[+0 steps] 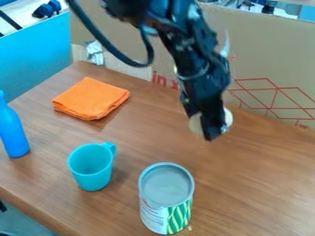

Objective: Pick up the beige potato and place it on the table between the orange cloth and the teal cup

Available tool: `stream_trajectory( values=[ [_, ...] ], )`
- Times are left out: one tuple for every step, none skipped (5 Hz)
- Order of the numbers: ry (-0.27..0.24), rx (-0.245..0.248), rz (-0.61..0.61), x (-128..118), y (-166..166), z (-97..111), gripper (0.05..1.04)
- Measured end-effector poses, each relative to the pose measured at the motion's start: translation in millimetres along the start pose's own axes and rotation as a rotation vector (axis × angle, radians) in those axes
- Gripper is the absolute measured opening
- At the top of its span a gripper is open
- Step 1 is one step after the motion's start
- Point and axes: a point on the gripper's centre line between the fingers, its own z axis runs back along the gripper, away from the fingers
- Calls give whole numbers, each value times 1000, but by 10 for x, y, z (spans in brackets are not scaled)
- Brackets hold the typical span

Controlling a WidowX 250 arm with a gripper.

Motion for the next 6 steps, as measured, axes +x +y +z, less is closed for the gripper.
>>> stream_trajectory(
  values=[
    [14, 67, 183, -157, 364, 106, 661],
    [61, 111, 269, -307, 619, 37, 661],
    [60, 146, 333, -416, 824, 13, 661],
    [91, 217, 439, -579, 1001, -22, 661],
    [122, 245, 507, -713, 1100, -83, 661],
    [160, 252, 552, -854, 1151, -147, 661]
  ],
)
